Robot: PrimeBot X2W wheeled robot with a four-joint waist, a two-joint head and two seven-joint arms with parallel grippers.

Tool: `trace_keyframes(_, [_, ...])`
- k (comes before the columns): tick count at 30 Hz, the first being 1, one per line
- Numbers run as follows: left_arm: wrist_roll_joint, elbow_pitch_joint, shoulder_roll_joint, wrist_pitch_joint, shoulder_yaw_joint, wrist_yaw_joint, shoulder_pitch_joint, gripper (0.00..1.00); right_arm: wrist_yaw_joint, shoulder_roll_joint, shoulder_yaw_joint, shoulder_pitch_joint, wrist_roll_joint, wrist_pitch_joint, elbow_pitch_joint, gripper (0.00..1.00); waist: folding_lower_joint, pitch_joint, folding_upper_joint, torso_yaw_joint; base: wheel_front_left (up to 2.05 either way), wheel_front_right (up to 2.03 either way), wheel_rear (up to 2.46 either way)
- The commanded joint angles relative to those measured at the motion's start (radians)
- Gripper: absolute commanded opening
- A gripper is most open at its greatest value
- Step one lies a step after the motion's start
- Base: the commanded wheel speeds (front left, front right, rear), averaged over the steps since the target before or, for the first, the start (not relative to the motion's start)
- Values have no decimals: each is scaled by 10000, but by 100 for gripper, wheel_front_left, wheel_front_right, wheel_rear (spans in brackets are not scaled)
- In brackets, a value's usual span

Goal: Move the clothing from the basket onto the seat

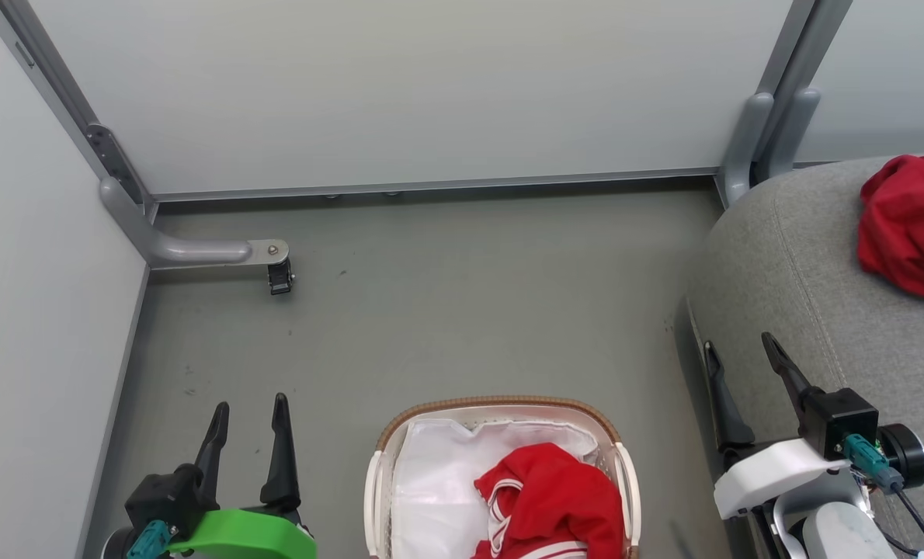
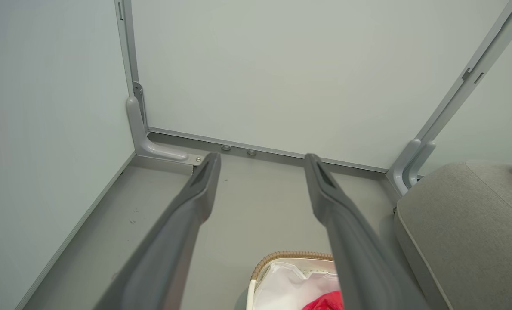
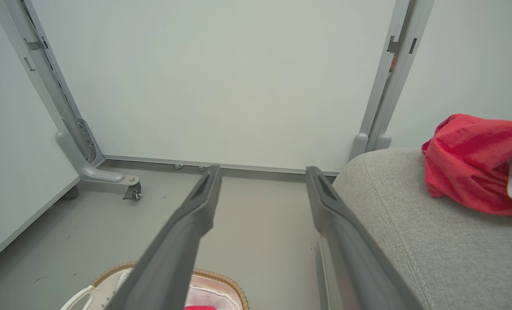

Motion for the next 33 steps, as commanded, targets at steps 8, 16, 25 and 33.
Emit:
trace_keyframes(8, [119, 7, 9, 9, 24, -33, 163, 100, -14, -39, 76, 177, 108, -24, 86, 100, 1, -87, 0, 11, 0, 0, 0])
trace_keyframes(16, [143, 18, 9, 9, -8, -38, 105, 100, -14, -39, 132, 101, 138, -24, 130, 100, 1, -36, 0, -3, 0, 0, 0])
trace_keyframes(25, [205, 51, 9, 9, -59, -96, -68, 100, -14, -39, 73, -32, 82, -24, 54, 100, 1, 123, 0, -37, 0, 0, 0])
trace_keyframes(33, [456, 50, 9, 10, -391, -145, -548, 100, -14, -40, -164, -350, -135, -24, -169, 100, 1, 610, 0, -117, 0, 0, 0])
